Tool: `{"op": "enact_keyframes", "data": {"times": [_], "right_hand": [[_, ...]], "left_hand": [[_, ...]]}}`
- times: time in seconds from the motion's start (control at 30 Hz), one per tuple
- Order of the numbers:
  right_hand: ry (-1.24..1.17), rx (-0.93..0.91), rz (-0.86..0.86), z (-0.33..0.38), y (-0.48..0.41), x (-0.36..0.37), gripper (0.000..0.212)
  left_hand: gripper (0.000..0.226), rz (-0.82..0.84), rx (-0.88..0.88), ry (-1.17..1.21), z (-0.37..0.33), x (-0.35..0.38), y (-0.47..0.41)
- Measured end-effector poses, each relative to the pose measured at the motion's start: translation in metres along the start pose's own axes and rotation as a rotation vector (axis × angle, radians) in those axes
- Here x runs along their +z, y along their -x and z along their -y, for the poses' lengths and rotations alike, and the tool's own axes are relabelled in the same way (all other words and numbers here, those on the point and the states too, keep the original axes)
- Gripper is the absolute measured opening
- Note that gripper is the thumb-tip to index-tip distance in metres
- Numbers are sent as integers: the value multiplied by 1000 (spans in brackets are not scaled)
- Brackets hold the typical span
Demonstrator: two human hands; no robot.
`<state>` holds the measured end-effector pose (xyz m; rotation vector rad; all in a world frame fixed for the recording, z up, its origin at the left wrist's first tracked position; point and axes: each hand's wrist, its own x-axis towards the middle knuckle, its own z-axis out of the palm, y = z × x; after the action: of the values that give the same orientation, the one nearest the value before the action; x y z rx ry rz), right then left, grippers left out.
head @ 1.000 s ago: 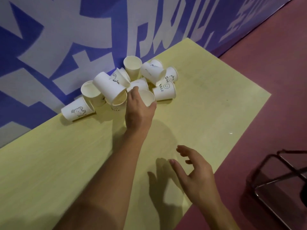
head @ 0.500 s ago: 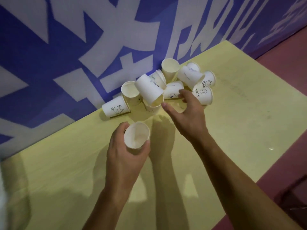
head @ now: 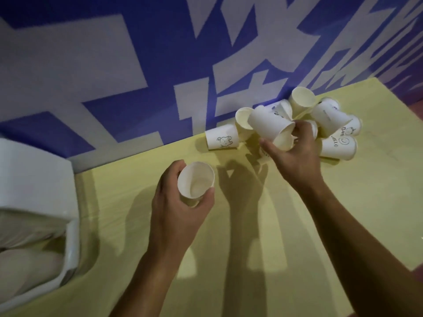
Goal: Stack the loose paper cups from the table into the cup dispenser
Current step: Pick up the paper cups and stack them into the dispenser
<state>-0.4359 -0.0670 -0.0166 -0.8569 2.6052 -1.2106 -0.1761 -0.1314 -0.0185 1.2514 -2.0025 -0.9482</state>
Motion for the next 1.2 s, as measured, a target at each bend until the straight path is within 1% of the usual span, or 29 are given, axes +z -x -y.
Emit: {"op": "enact_keyframes", "data": {"times": [0.13, 0.27, 0.4, 0.53, 0.63, 0.7, 0.9, 1.07, 1.2], "right_hand": [[3, -138, 0, 41, 41, -8, 80], [-1, -217, 84, 92, 96, 4, 85], [-17, -353, 170, 139, 155, 35, 83], [-146, -359, 305, 180, 209, 67, 67], [-209, -378, 359, 198, 240, 87, 72], [-214, -413, 394, 208, 256, 99, 72], [-183, -457, 471, 222, 287, 127, 78], [-223, -455, 478, 222, 295, 138, 74], [-224, -436, 468, 218, 297, 140, 73]], "left_hand": [[71, -56, 32, 34, 8, -40, 4], [65, -127, 74, 67, 21, -92, 19], [66, -198, 67, 81, 38, -153, 43], [67, -211, 19, 86, 65, -210, 69], [68, -228, -36, 91, 84, -243, 85], [68, -253, -37, 73, 96, -259, 92], [63, -306, -30, 26, 121, -281, 95], [64, -316, -39, 42, 146, -268, 94], [63, -335, 2, 63, 154, -258, 92]]}}
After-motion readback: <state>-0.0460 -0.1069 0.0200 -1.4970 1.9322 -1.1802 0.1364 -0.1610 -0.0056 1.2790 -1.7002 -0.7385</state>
